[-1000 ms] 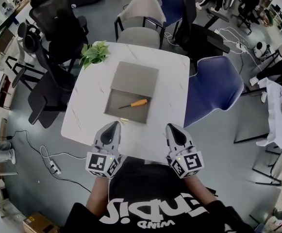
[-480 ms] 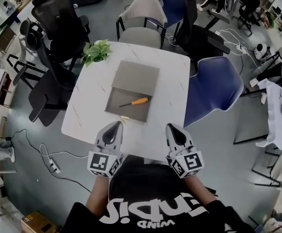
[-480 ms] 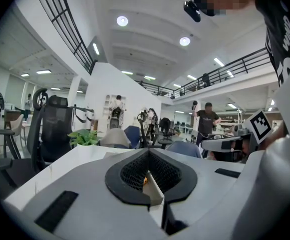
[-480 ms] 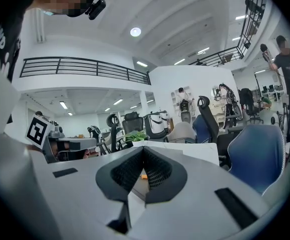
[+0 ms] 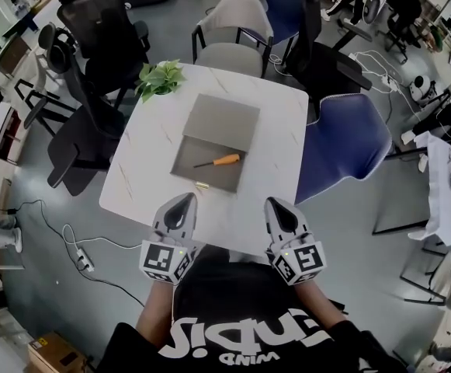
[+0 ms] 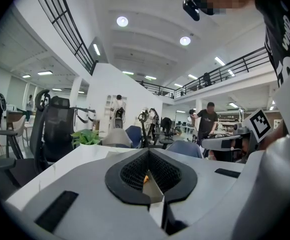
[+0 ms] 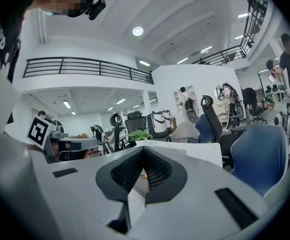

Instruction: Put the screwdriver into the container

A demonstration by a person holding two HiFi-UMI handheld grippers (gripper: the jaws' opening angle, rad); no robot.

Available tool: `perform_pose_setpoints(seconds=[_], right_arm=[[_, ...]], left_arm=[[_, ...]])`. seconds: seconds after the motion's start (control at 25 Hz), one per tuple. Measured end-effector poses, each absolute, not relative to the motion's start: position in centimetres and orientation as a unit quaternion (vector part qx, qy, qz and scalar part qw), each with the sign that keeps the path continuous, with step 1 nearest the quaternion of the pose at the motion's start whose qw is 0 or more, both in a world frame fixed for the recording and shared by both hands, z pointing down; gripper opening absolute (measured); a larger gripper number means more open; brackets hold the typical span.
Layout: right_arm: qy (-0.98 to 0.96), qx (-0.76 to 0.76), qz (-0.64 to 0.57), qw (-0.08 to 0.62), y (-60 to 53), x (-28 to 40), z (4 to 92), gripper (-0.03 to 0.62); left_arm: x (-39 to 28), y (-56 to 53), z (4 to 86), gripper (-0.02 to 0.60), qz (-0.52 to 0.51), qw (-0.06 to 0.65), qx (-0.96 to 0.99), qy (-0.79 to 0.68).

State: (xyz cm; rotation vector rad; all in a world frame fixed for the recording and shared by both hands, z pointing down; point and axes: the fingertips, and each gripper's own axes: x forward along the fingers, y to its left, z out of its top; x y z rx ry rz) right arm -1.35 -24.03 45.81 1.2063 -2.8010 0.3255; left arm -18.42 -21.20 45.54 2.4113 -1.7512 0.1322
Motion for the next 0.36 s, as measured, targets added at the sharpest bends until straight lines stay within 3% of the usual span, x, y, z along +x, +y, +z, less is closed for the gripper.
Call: perform_pose_setpoints(seconds=[0.36], right_arm=[[-0.916, 0.385, 0.105, 0.045, -23.60, -2.10, 46.02, 0.012]], left_arm=[[-19.01, -20.48, 46.28, 0.014, 0.044, 0.088, 0.802, -0.589]])
